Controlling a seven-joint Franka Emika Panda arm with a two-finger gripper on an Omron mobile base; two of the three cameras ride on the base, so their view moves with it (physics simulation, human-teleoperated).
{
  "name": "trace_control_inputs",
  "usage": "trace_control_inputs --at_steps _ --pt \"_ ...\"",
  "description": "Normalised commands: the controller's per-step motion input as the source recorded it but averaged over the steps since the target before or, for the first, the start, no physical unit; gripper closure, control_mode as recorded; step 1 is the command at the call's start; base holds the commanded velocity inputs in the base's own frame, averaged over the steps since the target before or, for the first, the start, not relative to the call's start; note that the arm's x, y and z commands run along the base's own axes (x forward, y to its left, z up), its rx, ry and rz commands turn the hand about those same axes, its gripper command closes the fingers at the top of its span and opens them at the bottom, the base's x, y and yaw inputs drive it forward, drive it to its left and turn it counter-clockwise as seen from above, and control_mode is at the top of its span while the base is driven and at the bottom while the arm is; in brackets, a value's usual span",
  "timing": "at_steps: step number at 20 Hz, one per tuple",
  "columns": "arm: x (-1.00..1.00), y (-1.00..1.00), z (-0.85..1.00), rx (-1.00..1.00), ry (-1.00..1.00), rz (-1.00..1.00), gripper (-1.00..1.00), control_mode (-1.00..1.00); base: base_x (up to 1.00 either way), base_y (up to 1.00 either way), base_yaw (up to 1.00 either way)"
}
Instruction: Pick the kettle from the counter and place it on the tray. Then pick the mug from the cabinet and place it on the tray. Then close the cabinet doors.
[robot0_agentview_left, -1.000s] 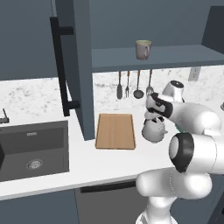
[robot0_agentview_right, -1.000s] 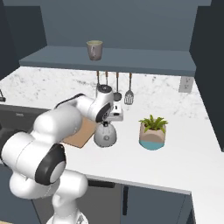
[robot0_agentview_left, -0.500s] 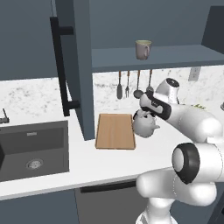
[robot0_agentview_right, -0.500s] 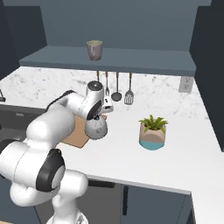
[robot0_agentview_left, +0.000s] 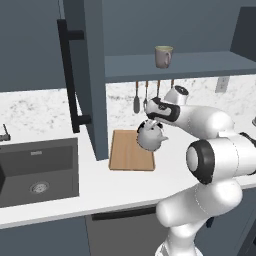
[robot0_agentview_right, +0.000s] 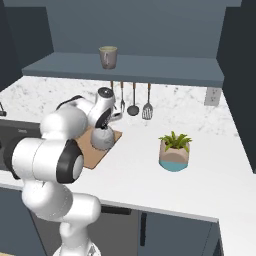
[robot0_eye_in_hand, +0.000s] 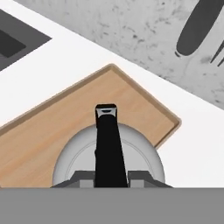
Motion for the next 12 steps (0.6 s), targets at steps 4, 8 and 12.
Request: trace_control_inputs --at_steps 4,8,12 --pt "0.40 0.33 -0.20 -0.02 0.00 0.10 1.00 -1.00 0.00 0.00 0.00" --pt "0.06 0.39 -0.27 -0.03 0.00 0.07 1.00 -1.00 0.00 0.00 0.00" --pt "0.04 0.42 -0.18 -0.02 -0.02 0.05 1.00 -1.00 0.00 0.00 0.00"
